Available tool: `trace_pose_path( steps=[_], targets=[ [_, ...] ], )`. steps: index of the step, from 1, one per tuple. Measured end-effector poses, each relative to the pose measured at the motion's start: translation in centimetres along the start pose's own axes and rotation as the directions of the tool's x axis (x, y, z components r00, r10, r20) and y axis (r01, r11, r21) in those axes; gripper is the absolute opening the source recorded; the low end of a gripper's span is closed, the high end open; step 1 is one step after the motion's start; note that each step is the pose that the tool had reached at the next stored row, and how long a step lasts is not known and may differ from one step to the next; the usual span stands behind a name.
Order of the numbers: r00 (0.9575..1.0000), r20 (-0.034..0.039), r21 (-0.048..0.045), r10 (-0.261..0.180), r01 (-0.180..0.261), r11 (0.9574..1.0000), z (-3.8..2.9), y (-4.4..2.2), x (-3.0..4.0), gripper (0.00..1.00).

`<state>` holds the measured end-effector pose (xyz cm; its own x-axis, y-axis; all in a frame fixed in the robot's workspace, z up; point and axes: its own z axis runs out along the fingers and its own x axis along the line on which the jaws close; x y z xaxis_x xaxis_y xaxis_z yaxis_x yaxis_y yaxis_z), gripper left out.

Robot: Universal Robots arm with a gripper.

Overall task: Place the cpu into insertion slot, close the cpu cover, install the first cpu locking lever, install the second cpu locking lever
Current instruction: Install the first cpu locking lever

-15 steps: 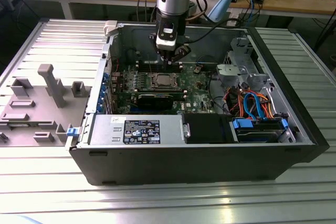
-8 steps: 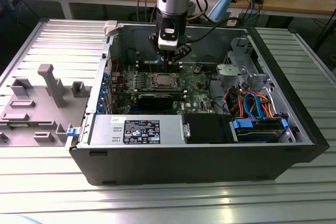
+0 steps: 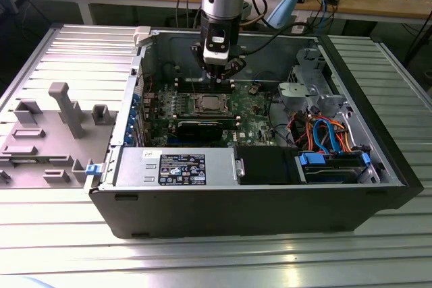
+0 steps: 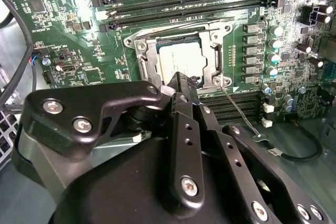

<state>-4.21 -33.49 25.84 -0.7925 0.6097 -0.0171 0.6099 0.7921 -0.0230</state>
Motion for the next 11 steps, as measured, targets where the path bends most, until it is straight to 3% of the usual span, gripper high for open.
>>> trace_pose_path(
  steps=[11],
  targets=[
    [0.9998, 0.0006, -0.0005, -0.021, 0.021, 0.9998, 0.01, 0.00, 0.00, 0.11]
  ],
)
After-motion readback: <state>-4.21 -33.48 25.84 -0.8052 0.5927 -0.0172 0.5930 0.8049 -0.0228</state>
